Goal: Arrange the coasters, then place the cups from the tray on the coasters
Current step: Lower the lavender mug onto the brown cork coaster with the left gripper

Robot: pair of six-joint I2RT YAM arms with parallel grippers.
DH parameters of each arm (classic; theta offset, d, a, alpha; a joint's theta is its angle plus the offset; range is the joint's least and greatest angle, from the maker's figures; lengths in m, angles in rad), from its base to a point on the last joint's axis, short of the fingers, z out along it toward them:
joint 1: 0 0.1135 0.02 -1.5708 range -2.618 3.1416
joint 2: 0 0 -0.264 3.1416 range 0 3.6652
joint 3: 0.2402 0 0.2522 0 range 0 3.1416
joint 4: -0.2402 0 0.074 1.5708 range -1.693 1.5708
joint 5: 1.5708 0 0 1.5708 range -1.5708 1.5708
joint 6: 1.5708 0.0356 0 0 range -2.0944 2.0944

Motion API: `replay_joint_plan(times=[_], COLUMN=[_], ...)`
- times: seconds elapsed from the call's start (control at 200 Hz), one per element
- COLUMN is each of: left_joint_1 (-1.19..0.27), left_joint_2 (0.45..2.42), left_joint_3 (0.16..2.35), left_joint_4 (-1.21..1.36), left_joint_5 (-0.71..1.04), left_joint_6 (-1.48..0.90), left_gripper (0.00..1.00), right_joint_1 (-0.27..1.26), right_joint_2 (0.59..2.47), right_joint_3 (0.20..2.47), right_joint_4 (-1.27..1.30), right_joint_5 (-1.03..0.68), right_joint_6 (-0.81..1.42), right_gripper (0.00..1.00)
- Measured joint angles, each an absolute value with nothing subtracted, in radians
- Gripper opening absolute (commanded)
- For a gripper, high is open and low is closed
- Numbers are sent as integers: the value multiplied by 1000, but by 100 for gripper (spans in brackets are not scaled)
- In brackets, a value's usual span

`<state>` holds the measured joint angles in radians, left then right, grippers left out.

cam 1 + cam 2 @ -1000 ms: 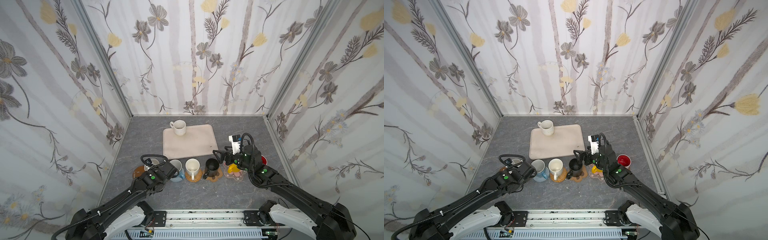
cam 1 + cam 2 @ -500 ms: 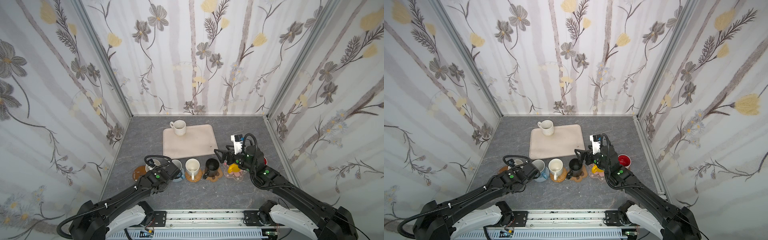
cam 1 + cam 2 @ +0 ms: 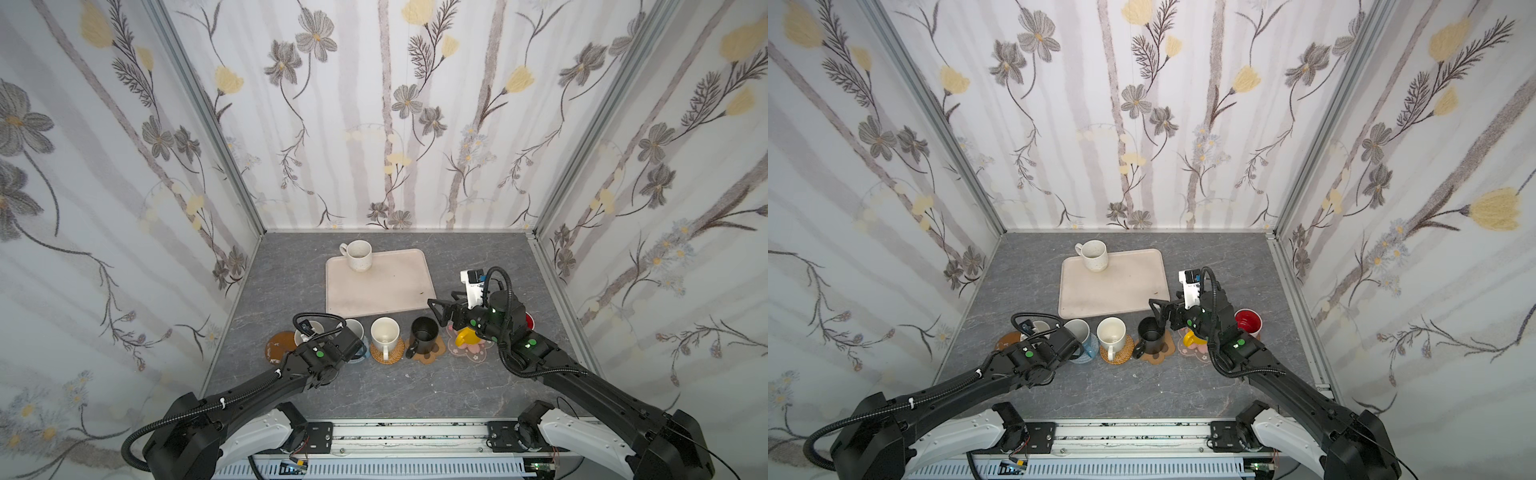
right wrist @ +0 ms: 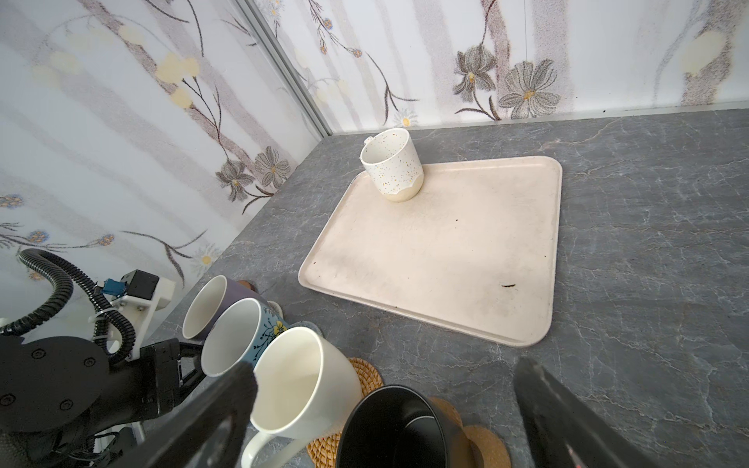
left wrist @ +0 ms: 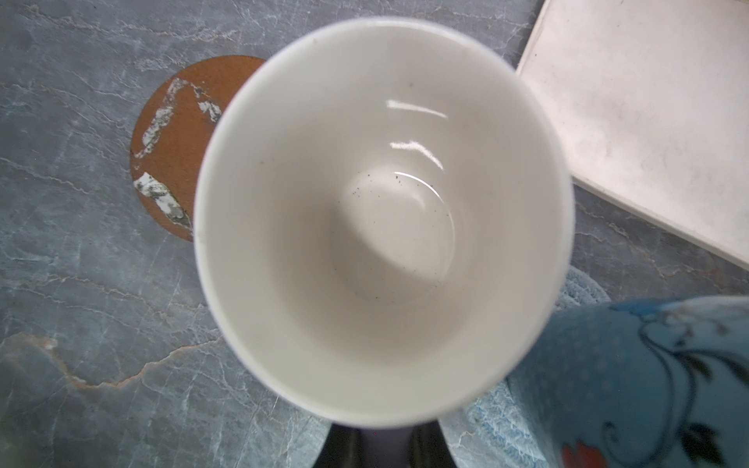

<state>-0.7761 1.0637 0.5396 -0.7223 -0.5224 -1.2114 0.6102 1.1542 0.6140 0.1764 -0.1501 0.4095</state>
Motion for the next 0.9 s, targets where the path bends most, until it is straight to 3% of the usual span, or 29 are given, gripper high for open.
replay_joint_plan(times=[0.485,0.899], left_joint_1=[-776,-776], left_joint_2=[1051,988], left_joint_3=[535,563], left_joint_4=[-694,-694], left_joint_5=[-523,-514], left_joint_6=[-1201,-1169], left_gripper=[38,40], right_joint_1=[607,607], right_joint_2=[1156,1156], right_joint_3=[614,614], right_joint_4=[176,176], right_joint_5=[-150,-150], right_joint_6=[410,410], right_gripper=[100,100])
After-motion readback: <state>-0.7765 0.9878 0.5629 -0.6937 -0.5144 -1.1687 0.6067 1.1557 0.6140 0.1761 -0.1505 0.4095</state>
